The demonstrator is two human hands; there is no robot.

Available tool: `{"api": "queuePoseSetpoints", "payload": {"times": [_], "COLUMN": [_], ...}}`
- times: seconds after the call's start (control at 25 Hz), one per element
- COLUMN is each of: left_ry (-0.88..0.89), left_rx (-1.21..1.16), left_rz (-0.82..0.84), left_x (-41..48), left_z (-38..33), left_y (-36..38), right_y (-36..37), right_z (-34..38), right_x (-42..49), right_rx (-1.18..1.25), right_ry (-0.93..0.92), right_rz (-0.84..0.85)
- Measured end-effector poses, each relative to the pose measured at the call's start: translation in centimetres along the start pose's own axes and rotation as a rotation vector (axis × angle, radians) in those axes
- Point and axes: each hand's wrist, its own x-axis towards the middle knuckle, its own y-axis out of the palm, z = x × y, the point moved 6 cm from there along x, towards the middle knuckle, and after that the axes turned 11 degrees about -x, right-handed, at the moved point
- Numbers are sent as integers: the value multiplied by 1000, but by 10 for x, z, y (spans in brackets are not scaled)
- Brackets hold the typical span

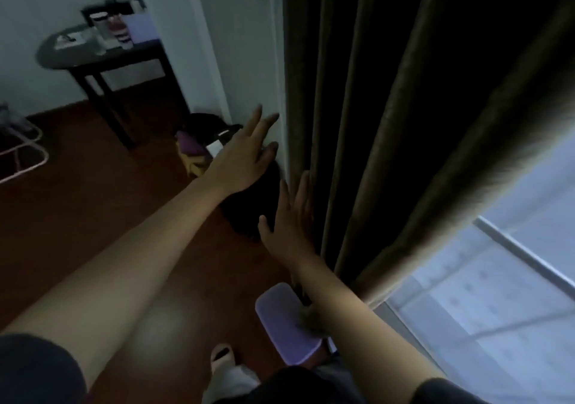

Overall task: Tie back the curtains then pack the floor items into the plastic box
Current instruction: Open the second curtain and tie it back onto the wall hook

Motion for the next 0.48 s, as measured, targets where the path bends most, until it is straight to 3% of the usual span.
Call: {"api": "queuePoseSetpoints", "payload": {"times": [0.28,0.4,0.48], "left_ry": [438,509,569], "left_rx": [-287,-376,-428], "left_rz": [43,33,50], "left_x": [85,91,94], "left_z": [14,14,10], "left_y": [20,20,23], "right_y": [13,15,7], "right_z": [11,11,6], "right_x": [48,51,55], "right_rx": [-56,-209,-178], "right_ry": [431,557,646], "right_rz": [-302,-269,-297]}}
